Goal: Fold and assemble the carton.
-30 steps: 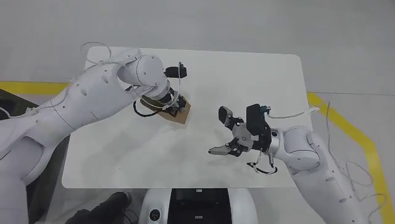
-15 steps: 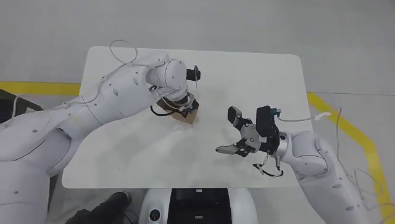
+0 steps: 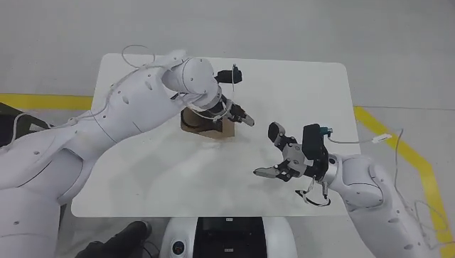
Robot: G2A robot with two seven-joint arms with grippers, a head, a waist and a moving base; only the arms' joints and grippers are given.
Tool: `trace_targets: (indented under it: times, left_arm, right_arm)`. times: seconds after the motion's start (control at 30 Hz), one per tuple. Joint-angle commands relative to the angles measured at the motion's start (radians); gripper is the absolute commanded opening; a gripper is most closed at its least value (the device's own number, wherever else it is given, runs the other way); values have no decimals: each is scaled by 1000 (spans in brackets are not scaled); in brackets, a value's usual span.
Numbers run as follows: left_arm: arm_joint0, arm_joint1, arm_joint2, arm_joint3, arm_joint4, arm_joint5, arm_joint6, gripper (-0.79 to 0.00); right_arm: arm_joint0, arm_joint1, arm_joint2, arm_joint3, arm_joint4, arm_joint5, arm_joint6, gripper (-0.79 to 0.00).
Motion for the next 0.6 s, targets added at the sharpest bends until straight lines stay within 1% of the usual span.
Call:
trace_targets:
  times: [0.0,0.13,0.2,0.27,0.4,0.57]
  left_arm:
    - [24,13,-34,-2,-40,-40,-1,0]
    - [56,23,-63,-17,-60,-83,2,0]
    - [71,30,-92,-21,-91,-97,14,0]
    - [86,43,-130,-20,-105,-109,29,0]
    - [149,88,-232,-22,-151,-151,47,0]
    - [263,156,-395,4,-213,-235,73,0]
  right_arm:
    - [2,1,-2,2,-1,1,0,0]
    - [9,2,-11,8,-1,6,1,0]
    - [10,2,-15,6,-2,10,2,0]
    - [10,4,-17,5,-2,13,7,0]
    - [22,4,-35,11,3,16,22,0]
    - [67,-1,-87,40,3,27,42,0]
